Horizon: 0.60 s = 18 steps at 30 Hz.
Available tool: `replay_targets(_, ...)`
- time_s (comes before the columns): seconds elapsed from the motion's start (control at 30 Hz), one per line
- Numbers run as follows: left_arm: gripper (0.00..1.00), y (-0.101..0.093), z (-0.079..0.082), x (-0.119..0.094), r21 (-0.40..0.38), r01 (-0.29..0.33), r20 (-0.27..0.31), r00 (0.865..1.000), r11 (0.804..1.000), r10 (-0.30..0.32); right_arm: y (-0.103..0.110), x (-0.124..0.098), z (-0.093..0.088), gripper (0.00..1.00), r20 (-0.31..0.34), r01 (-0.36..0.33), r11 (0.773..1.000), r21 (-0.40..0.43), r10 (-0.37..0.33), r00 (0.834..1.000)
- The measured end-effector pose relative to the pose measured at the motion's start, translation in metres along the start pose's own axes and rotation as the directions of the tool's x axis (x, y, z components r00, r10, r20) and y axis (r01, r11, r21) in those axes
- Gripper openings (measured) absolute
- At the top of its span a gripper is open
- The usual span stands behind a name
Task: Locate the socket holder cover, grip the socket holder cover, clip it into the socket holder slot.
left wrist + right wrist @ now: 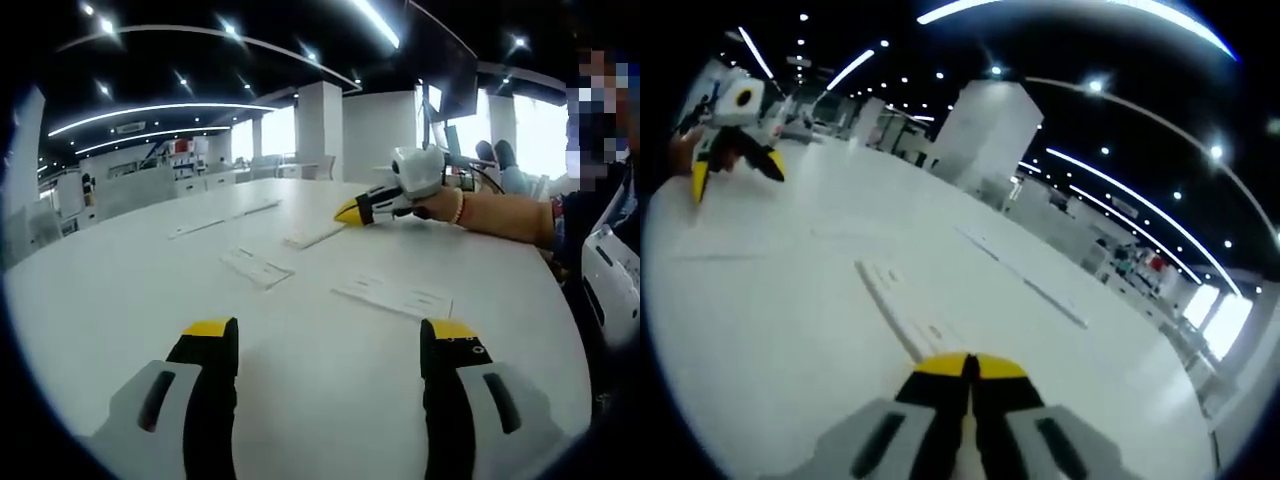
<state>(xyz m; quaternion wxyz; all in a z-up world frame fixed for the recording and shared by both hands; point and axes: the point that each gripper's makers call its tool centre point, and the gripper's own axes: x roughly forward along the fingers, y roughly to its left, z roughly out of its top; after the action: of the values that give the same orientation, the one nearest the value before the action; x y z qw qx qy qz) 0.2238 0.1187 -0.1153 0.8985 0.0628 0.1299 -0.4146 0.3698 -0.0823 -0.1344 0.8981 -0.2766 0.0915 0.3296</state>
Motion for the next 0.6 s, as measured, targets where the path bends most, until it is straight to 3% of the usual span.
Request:
replay_targets(0.37, 0.74, 0.006, -0.001, -0.001, 0.005, -0.025, 0.0, 1.0, 1.0, 0.025, -0.002, -0.001, 0.004, 0.07, -0.001, -0.007, 1.0, -0.006, 0.007, 1.0)
replay_targets(0.47, 0.74, 0.007, 0.0, -0.002, 0.004, -0.032, 0.004, 0.999, 0.999, 0.032, -0.006, -0.011, 0.028, 0.18, 0.118, -0.019, 0.994, 0.105, 0.006, 0.993)
replay_targets(0.6, 0.74, 0.008, 0.002, -0.002, 0.001, -0.035, 0.012, 0.999, 0.999, 0.035, -0.011, -0.023, 0.04, 0.17, 0.152, -0.02, 0.994, 0.104, 0.004, 0.988)
